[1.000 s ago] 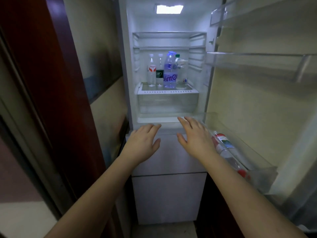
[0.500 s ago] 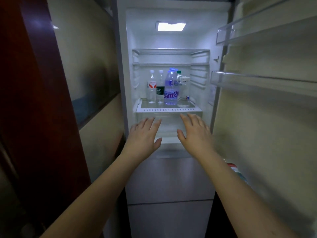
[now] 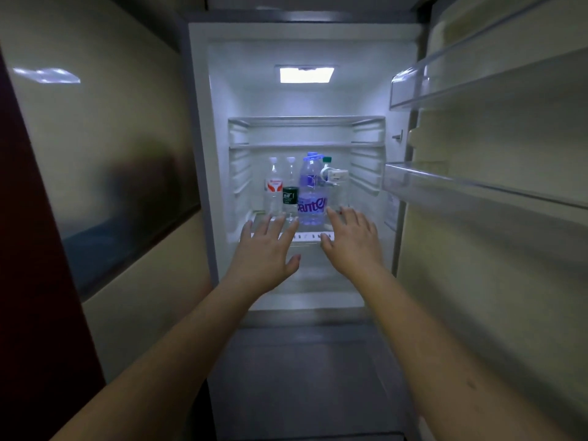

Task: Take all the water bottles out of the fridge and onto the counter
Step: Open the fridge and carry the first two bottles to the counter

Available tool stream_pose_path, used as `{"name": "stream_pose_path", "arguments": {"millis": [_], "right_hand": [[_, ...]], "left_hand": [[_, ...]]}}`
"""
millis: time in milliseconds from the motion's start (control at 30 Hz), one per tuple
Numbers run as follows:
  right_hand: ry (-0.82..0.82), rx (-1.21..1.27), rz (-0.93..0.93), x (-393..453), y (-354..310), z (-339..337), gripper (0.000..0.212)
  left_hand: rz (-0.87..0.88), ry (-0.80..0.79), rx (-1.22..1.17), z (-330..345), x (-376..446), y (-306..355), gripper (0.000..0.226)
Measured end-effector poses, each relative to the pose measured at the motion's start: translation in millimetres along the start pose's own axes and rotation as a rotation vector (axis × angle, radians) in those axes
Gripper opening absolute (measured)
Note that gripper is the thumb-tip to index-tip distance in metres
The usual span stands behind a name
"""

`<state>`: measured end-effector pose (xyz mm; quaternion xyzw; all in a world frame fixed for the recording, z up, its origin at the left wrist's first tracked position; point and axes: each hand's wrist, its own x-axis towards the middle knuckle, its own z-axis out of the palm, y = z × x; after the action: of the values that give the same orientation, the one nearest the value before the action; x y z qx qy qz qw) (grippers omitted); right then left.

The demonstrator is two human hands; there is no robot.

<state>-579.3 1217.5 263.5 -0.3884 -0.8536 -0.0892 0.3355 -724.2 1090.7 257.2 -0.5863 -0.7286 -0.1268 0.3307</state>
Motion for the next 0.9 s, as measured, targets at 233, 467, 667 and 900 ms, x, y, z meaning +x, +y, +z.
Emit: {"name": "stream_pose_path", "arguments": {"millis": [233, 467, 667, 900], "right_hand": [[0.012, -0.008, 0.005, 29.6, 15.1, 39.4, 0.062], [0.02, -0.107, 0.014, 75.3, 30.9, 88.1, 0.063], [0.077, -0.134, 0.041, 122.9, 39.6, 122.5, 0.06], [0.091, -0.138, 0.049, 161.8, 59.6, 161.0, 0.072]], "left_hand": [[0.002, -0.011, 0.007, 39.7, 45.6, -11.3, 0.07], [0.014, -0.06, -0.005, 109.2, 102.8, -28.4, 0.074], [0.012, -0.083, -0.085, 151.7, 152.7, -45.0, 0.073], [0.034, -0.126, -0.133, 195.5, 199.2, -56.2, 0.07]]}}
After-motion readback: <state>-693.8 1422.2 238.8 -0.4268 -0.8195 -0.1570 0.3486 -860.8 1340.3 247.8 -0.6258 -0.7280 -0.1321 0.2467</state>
